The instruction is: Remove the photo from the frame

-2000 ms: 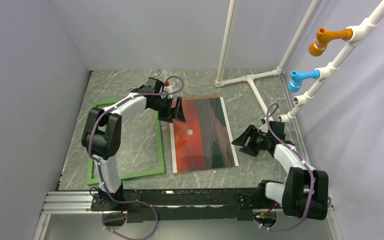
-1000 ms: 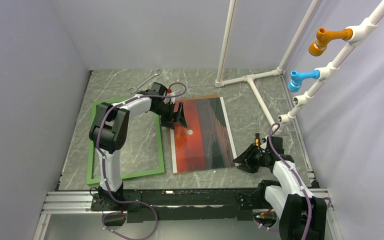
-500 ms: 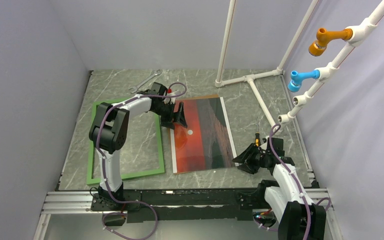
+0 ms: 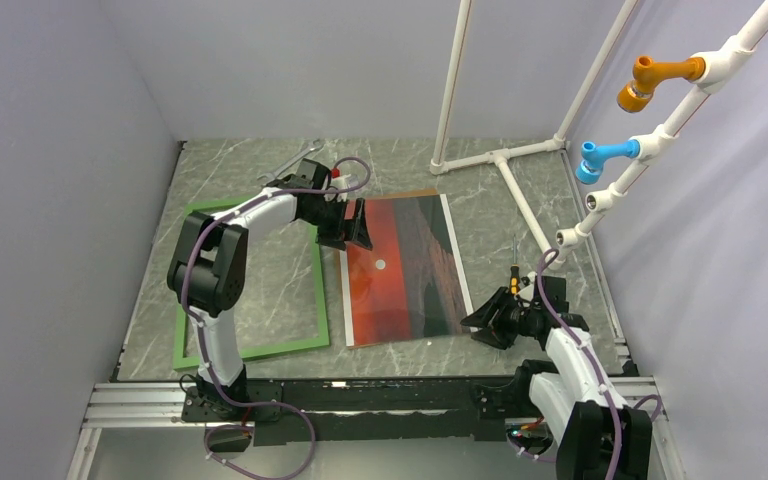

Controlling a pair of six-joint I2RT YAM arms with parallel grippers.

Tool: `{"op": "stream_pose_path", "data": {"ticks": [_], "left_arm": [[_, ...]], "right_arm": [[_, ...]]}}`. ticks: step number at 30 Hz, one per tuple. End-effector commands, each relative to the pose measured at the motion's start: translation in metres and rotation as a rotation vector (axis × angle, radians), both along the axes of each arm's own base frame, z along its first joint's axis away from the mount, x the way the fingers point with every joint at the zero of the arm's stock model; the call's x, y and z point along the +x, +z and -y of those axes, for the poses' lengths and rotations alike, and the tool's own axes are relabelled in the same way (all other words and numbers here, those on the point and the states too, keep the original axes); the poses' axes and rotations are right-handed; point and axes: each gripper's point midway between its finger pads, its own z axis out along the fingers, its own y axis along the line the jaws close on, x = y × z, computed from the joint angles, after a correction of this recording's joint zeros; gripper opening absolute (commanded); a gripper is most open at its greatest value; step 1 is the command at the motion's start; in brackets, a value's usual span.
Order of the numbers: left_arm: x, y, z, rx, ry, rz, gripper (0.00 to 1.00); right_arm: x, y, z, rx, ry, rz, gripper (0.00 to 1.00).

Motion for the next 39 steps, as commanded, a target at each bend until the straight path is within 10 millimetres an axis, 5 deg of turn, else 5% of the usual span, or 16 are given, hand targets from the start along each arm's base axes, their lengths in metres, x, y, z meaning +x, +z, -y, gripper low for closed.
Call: {"op": "stream_pose_path", "data": {"ticks": [1, 10, 18, 25, 31, 39], "left_arm": [[0.004, 0.016, 0.001, -0.014, -0.016, 0.075, 0.98], [0.004, 0.013, 0.001, -0.010, -0.016, 0.059, 0.98], [0.002, -0.010, 0.000, 0.022, -0.012, -0.009, 0.98], [0.001, -0.022, -0.002, 0.047, -0.010, -0.047, 0.98], [0.001, -0.024, -0.002, 0.051, -0.009, -0.050, 0.98], [0.002, -0.024, -0.001, 0.050, -0.009, -0.050, 0.98]], "right_arm": [[-0.001, 0.009, -0.008, 0.056, 0.025, 0.030, 0.51], [-0.009, 0.019, -0.015, 0.095, 0.095, 0.021, 0.52], [0.007, 0.008, 0.021, -0.129, -0.050, -0.026, 0.53], [0.013, -0.004, 0.014, -0.079, -0.053, -0.012, 0.52], [0.019, -0.008, 0.006, -0.019, -0.055, 0.043, 0.46], [0.022, 0.011, 0.010, -0.057, -0.056, 0.116, 0.34]]}}
